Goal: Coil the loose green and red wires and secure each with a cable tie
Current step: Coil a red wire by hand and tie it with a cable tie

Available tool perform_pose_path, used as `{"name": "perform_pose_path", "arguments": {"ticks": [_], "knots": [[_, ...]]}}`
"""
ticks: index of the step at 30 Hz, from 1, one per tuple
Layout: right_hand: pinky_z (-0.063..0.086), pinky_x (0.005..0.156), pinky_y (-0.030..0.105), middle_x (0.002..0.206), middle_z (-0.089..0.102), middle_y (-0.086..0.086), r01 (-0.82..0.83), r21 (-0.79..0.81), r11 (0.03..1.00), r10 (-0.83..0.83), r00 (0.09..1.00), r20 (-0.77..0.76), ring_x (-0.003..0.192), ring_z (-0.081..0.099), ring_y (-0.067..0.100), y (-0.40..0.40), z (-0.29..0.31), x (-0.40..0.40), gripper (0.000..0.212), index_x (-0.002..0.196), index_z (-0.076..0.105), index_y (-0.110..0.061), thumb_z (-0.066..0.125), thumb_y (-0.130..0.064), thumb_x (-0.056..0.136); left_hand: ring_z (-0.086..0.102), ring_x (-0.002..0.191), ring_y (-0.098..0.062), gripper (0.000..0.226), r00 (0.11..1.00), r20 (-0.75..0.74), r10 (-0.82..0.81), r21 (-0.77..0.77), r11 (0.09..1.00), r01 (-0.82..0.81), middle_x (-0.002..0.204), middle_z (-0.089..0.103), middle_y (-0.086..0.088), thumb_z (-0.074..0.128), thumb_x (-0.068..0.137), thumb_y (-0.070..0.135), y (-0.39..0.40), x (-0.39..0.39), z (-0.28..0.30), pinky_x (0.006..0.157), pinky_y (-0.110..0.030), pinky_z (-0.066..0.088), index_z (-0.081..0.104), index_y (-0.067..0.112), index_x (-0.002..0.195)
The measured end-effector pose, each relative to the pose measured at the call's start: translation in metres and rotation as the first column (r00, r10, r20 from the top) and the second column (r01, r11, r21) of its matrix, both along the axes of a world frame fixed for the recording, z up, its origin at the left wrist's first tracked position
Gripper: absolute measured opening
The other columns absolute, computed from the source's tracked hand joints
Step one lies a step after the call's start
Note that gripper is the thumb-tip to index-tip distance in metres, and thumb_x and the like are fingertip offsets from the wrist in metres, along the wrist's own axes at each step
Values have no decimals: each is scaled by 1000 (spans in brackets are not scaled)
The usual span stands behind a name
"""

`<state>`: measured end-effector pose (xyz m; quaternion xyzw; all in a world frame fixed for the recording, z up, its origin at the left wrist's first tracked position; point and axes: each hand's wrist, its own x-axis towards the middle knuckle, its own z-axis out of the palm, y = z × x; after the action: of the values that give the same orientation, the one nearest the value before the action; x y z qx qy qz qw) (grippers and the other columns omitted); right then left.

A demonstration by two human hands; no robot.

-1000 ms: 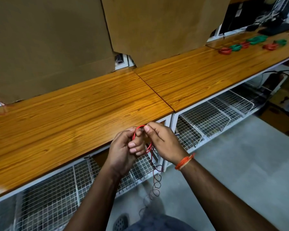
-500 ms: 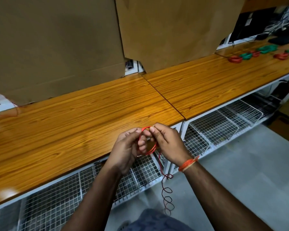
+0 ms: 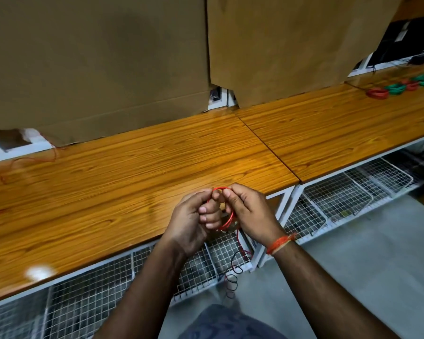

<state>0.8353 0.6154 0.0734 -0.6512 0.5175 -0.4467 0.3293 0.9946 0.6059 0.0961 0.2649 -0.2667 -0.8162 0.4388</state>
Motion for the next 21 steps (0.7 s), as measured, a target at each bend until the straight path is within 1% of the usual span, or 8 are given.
{"name": "perform_pose_path", "arguments": {"ticks": [3, 7, 9, 12, 15, 17, 19, 21], "knots": [[48, 61, 33, 73, 61, -1, -85, 116, 990, 63, 981, 182, 67, 58, 14, -1, -6, -1, 21, 93, 65, -25, 52, -34, 107, 27, 38, -1, 18, 994, -102, 45, 85, 996, -36, 48, 30, 12, 44, 97, 19, -6, 6, 1, 41, -16, 22, 53, 12, 83], [53, 72, 33, 80, 63, -5, -107, 214, 971, 35, 948, 317, 77, 61, 13, 6, -20, -9, 6, 104, 63, -15, 58, -19, 103, 28, 39, -1, 26, 959, -241, 148, 130, 984, -119, 49, 31, 10, 41, 101, 16, -14, 19, 2, 44, -17, 21, 55, 14, 79], [56, 81, 39, 85, 65, -5, -60, 254, 965, -12, 962, 273, 83, 63, 12, 12, -31, -16, 6, 103, 64, -15, 64, -11, 99, 29, 42, -2, 32, 927, -304, 218, 141, 973, -183, 52, 32, 10, 37, 106, 16, -22, 30, 2, 47, -17, 23, 55, 15, 80], [57, 83, 38, 89, 68, 0, 5, 232, 973, -29, 995, 99, 87, 65, 12, 24, -42, -26, 5, 95, 69, -21, 68, -16, 96, 31, 45, -2, 33, 876, -345, 337, 153, 941, -301, 54, 35, 11, 33, 109, 19, -34, 49, 1, 47, -17, 27, 52, 17, 82], [56, 77, 30, 93, 68, -12, -55, 135, 989, 64, 996, -64, 87, 65, 6, 34, -35, -27, 9, 97, 73, -25, 68, -19, 98, 37, 47, -3, 28, 881, -231, 413, 69, 910, -409, 58, 40, 11, 34, 110, 21, -36, 55, -5, 48, -17, 35, 52, 17, 89], [52, 72, 24, 93, 63, -15, -149, 25, 989, 150, 971, -184, 86, 63, 7, 36, -19, -18, 10, 102, 75, -24, 66, -22, 99, 44, 52, -6, 25, 902, -54, 429, -95, 897, -432, 62, 47, 7, 35, 110, 22, -32, 48, -11, 51, -18, 41, 54, 12, 97], [49, 70, 25, 92, 61, -8, -222, -101, 970, 191, 950, -249, 86, 59, 8, 32, 1, -5, 16, 105, 77, -19, 64, -27, 99, 53, 57, -11, 25, 896, 149, 419, -283, 886, -367, 65, 58, 1, 35, 111, 20, -23, 37, -14, 55, -21, 46, 55, 7, 105], [49, 70, 28, 90, 61, -2, -221, -222, 950, 161, 952, -259, 86, 58, 12, 26, 20, 5, 22, 107, 77, -15, 63, -29, 99, 60, 58, -13, 26, 867, 315, 386, -425, 874, -234, 67, 65, -2, 35, 111, 19, -13, 28, -13, 57, -22, 50, 56, 5, 107]]}}
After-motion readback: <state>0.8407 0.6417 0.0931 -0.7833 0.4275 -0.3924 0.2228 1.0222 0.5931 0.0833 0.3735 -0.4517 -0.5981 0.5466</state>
